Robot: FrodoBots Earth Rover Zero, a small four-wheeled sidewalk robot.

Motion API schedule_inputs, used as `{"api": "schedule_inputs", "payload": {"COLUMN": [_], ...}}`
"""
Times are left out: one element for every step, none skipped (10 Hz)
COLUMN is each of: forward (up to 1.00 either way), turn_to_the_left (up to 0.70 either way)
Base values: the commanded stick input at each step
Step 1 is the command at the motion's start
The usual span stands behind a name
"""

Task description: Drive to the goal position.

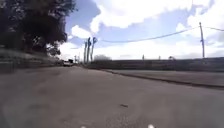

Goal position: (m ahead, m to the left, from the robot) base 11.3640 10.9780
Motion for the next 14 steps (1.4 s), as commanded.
{"api": "schedule_inputs", "payload": {"forward": [0.70,0.70,0.70,0.70,0.70,0.70,0.70,0.70,0.70,0.70,0.70,0.70,0.70,0.70], "turn_to_the_left": [0.00,0.00,0.00,0.00,0.00,0.00,0.02,0.23,0.27,0.27,0.27,0.12,0.00,0.00]}}
